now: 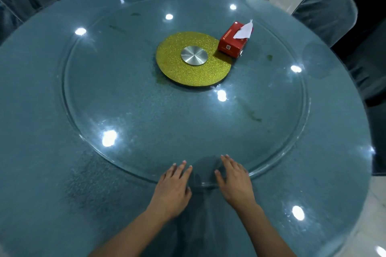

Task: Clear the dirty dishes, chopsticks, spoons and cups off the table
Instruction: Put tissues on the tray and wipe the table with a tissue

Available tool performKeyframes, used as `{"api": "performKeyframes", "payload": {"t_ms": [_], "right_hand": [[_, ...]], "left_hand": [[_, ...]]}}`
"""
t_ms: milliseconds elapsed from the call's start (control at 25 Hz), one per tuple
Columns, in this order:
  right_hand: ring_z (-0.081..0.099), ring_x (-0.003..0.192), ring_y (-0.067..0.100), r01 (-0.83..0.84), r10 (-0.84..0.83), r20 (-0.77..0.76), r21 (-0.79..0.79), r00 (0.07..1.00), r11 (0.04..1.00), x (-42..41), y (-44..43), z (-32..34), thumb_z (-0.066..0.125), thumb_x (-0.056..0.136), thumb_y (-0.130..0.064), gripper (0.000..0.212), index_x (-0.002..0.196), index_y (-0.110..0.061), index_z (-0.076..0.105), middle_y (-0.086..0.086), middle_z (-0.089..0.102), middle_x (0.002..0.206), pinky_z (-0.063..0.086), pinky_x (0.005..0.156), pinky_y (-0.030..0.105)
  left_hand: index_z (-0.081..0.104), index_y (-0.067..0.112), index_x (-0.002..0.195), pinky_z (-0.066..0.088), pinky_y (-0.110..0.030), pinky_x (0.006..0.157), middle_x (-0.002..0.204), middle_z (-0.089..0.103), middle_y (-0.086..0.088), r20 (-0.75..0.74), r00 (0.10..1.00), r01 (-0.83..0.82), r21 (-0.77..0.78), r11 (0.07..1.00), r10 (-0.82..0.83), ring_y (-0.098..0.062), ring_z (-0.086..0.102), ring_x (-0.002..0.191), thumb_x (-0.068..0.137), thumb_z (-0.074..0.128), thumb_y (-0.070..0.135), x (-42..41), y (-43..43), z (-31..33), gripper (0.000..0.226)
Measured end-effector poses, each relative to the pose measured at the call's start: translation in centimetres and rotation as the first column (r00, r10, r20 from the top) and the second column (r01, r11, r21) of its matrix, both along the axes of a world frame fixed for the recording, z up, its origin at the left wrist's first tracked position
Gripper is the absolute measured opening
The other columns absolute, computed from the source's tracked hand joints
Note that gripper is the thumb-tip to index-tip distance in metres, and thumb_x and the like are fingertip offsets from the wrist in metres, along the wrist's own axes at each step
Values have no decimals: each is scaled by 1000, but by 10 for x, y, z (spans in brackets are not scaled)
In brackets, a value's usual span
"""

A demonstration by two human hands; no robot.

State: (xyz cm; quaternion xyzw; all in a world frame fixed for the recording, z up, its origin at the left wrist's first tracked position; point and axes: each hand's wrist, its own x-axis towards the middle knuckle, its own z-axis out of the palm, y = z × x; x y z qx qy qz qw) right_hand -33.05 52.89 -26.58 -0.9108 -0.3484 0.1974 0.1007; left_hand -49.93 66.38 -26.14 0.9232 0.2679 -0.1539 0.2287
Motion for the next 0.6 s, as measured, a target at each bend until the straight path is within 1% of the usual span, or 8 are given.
{"api": "performKeyframes", "payload": {"t_ms": [120,240,440,600], "right_hand": [[36,146,25,81,-79,34,-57,996,995,14,-7,1,51,101,-43,59,154,-21,38,3,35,162,23,121,40],[37,145,28,117,-115,38,-65,993,991,20,-9,1,52,101,-43,59,154,-21,39,5,36,162,24,121,42],[33,147,25,124,-122,28,-81,992,989,25,-7,4,47,103,-45,59,156,-23,34,1,32,163,22,121,41],[32,148,24,126,-125,21,-88,992,988,29,-6,3,44,103,-46,60,157,-24,31,0,31,164,21,122,41]], "left_hand": [[12,27,163,15,-39,126,171,4,0,1,1000,-1,10,1000,1,-25,9,157,103,39,36,6,4,2,66],[11,28,162,16,-40,125,171,3,0,-9,1000,2,18,1000,-2,-26,8,157,104,39,36,12,11,7,66],[14,28,162,17,-41,125,171,7,-3,-8,1000,-1,6,1000,1,-29,10,157,103,41,36,21,18,6,66],[12,28,162,16,-41,125,171,4,-2,-23,1000,-2,12,1000,2,-28,9,157,104,40,37,26,20,6,65]]}}
